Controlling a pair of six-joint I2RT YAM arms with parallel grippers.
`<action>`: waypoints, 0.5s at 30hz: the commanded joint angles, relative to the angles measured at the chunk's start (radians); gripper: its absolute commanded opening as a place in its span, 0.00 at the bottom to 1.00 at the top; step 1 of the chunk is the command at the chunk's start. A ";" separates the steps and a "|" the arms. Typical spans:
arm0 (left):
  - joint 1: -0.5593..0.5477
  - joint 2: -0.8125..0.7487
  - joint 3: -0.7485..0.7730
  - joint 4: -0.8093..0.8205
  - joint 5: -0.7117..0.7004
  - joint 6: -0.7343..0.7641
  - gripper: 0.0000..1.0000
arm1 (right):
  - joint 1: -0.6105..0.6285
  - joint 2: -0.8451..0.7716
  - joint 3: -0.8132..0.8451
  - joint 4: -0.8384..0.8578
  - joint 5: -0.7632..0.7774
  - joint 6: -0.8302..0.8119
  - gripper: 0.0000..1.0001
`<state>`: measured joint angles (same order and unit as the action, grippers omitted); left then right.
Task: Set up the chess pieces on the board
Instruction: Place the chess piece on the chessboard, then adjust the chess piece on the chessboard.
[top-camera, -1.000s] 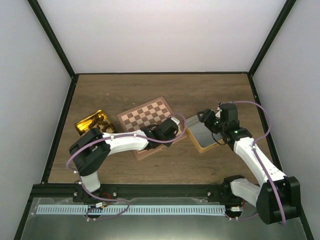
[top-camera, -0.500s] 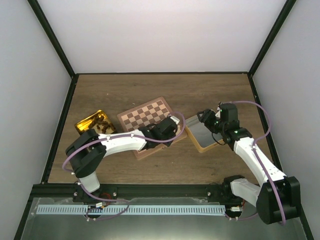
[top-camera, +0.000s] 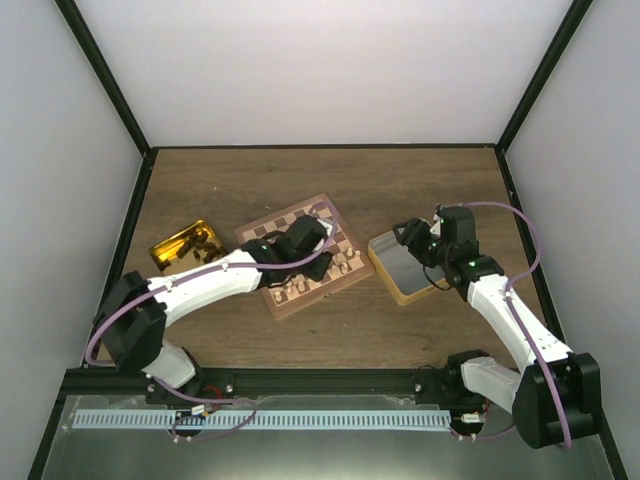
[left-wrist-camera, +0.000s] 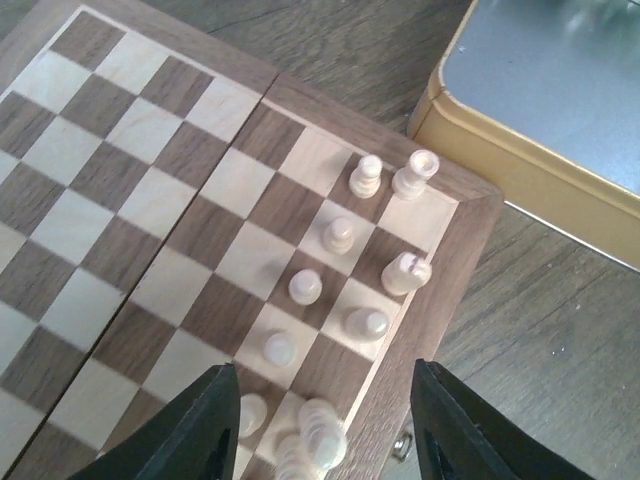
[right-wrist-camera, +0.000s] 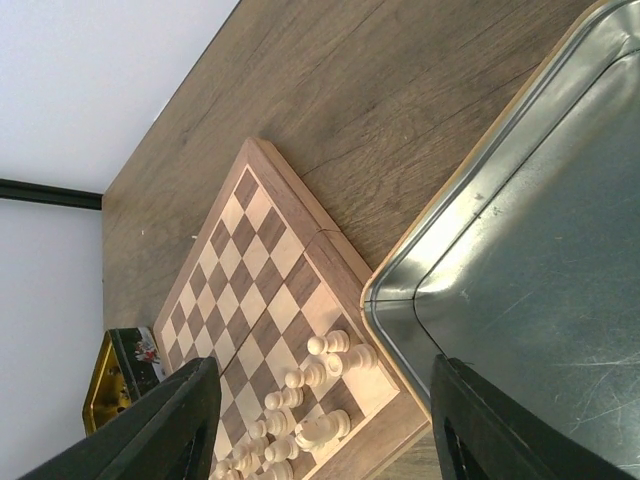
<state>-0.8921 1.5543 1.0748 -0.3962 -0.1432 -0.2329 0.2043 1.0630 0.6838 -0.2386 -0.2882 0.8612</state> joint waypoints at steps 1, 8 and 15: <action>0.041 -0.044 -0.020 -0.100 0.095 0.001 0.47 | -0.015 -0.013 0.004 0.013 -0.010 -0.001 0.59; 0.062 -0.017 -0.009 -0.137 0.210 0.053 0.45 | -0.014 -0.006 0.001 0.018 -0.018 0.004 0.59; 0.065 0.030 -0.008 -0.131 0.163 0.069 0.41 | -0.014 -0.005 0.001 0.019 -0.021 0.006 0.59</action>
<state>-0.8333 1.5597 1.0687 -0.5205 0.0235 -0.1890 0.2043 1.0630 0.6834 -0.2379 -0.2993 0.8619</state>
